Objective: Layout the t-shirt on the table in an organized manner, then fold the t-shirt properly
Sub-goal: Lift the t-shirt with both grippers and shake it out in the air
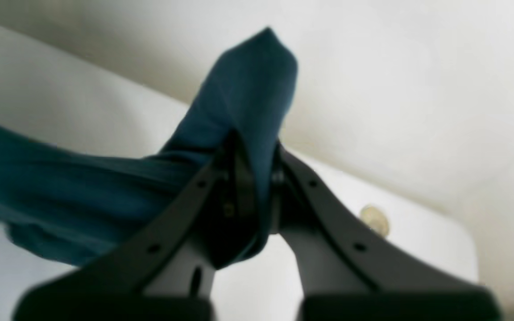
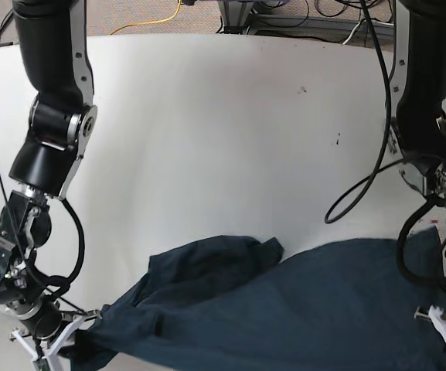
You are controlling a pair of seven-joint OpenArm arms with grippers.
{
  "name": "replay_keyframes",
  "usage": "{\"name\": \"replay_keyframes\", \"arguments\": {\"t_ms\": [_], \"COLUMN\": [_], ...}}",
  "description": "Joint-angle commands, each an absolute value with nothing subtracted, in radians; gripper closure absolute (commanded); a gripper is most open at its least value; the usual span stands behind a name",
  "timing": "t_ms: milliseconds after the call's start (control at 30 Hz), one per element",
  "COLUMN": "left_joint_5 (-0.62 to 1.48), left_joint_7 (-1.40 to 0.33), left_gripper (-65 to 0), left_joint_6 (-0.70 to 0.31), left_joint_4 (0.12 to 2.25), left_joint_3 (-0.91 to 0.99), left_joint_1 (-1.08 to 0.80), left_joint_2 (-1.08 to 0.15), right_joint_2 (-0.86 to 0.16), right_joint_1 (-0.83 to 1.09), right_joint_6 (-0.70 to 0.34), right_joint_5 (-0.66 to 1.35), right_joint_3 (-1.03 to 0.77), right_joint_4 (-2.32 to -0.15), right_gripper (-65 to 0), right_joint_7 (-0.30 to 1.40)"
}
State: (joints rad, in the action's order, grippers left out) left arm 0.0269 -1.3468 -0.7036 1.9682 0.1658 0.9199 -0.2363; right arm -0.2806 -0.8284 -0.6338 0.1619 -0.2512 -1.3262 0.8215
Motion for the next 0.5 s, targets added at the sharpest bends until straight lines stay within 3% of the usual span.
{"name": "replay_keyframes", "arguments": {"t_ms": [0,467], "left_joint_5": [0.010,0.012], "left_joint_7": [-1.345,-1.343], "left_gripper": [0.0,0.0], "left_joint_6": [-0.698,-0.698], "left_joint_4": [1.972,1.865], "left_joint_3": [0.165,0.113], "left_joint_1": [1.020,1.244], "left_joint_2": [-0.202,-0.150], "right_joint_2": [-0.309,-0.410], "right_joint_1": [-0.957,-1.250], "right_joint_6": [-0.631,-0.631], "right_joint_5": [0.170,0.176], "right_joint_3": [-0.249,-0.094], "right_joint_4": [-1.314,-1.297], "right_gripper": [-2.2,-2.2], "right_joint_7": [0.812,0.880]}}
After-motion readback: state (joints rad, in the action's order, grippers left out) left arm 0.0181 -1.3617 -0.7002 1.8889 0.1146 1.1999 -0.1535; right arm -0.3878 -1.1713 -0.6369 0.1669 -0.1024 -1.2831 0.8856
